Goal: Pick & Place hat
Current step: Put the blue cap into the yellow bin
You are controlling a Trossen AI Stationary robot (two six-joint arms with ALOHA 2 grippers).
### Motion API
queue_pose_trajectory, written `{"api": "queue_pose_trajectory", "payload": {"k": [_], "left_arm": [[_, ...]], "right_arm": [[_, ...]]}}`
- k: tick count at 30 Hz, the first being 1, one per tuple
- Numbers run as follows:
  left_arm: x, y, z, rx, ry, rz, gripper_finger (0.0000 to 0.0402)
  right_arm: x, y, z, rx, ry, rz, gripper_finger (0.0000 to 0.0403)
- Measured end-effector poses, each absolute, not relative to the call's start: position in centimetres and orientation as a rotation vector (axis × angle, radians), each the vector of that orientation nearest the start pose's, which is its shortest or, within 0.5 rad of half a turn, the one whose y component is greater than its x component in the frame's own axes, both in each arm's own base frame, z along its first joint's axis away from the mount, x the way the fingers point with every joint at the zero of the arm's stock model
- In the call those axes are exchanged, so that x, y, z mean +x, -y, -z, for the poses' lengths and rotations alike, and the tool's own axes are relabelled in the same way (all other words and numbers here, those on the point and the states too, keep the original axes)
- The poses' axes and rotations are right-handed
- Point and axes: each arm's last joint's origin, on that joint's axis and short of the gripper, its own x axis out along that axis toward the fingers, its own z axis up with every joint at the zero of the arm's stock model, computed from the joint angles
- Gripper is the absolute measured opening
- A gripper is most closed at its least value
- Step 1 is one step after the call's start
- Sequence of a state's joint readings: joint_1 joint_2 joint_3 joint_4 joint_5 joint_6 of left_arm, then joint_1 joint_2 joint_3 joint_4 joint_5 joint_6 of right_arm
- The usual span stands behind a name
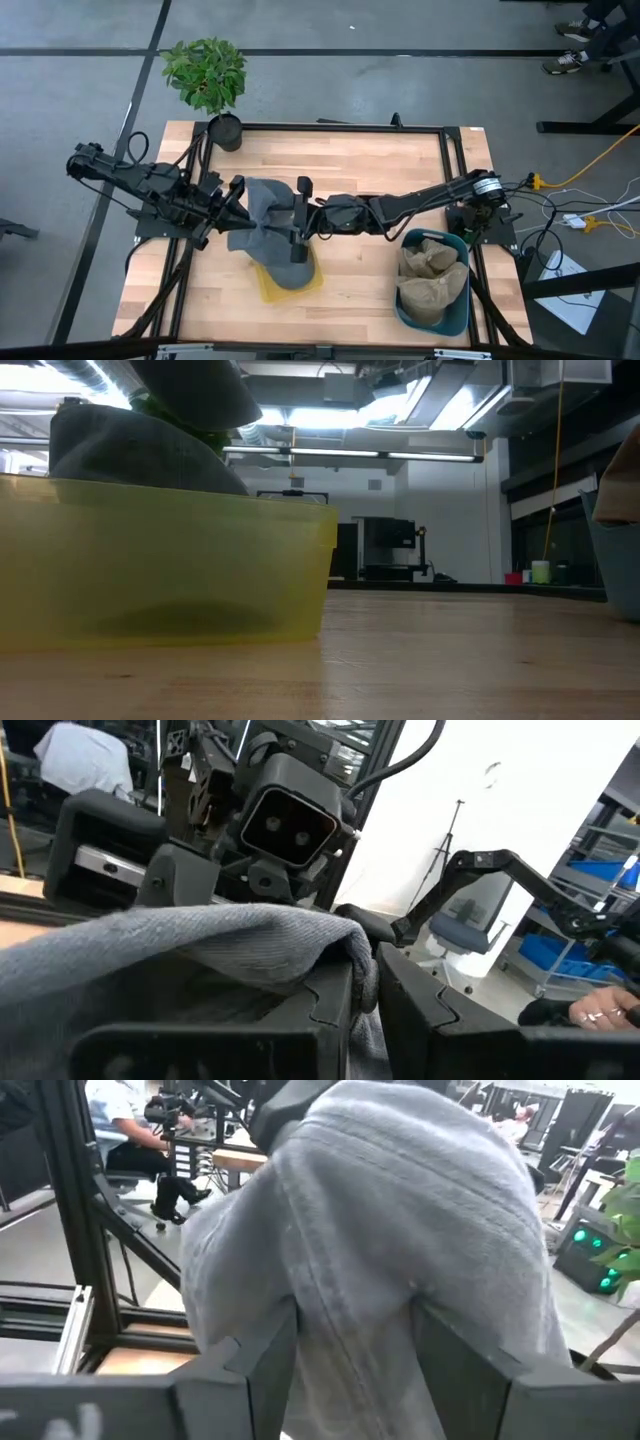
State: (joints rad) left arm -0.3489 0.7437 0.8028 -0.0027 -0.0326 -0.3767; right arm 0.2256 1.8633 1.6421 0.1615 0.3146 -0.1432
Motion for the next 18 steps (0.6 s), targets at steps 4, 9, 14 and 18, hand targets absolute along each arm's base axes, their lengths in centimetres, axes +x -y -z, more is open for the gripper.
{"api": "queue_pose_trajectory", "payload": {"k": [4, 9, 14, 18], "left_arm": [[15.37, 5.49, -36.33, -0.364, 0.012, 0.325, 0.004], [15.36, 5.48, -36.49, -0.346, 0.032, 0.327, 0.0038], [15.36, 5.48, -36.5, -0.341, 0.033, 0.327, 0.004], [15.36, 5.48, -36.51, -0.338, 0.035, 0.325, 0.0051]], "right_arm": [[43.42, -9.07, -35.53, -0.159, -0.064, 0.081, 0.0187], [43.4, -9.16, -35.54, -0.146, -0.062, 0.079, 0.0117], [43.37, -9.42, -35.53, -0.103, -0.06, 0.039, 0.0014], [43.35, -9.46, -35.93, -0.038, -0.081, 0.03, 0.0015]]}}
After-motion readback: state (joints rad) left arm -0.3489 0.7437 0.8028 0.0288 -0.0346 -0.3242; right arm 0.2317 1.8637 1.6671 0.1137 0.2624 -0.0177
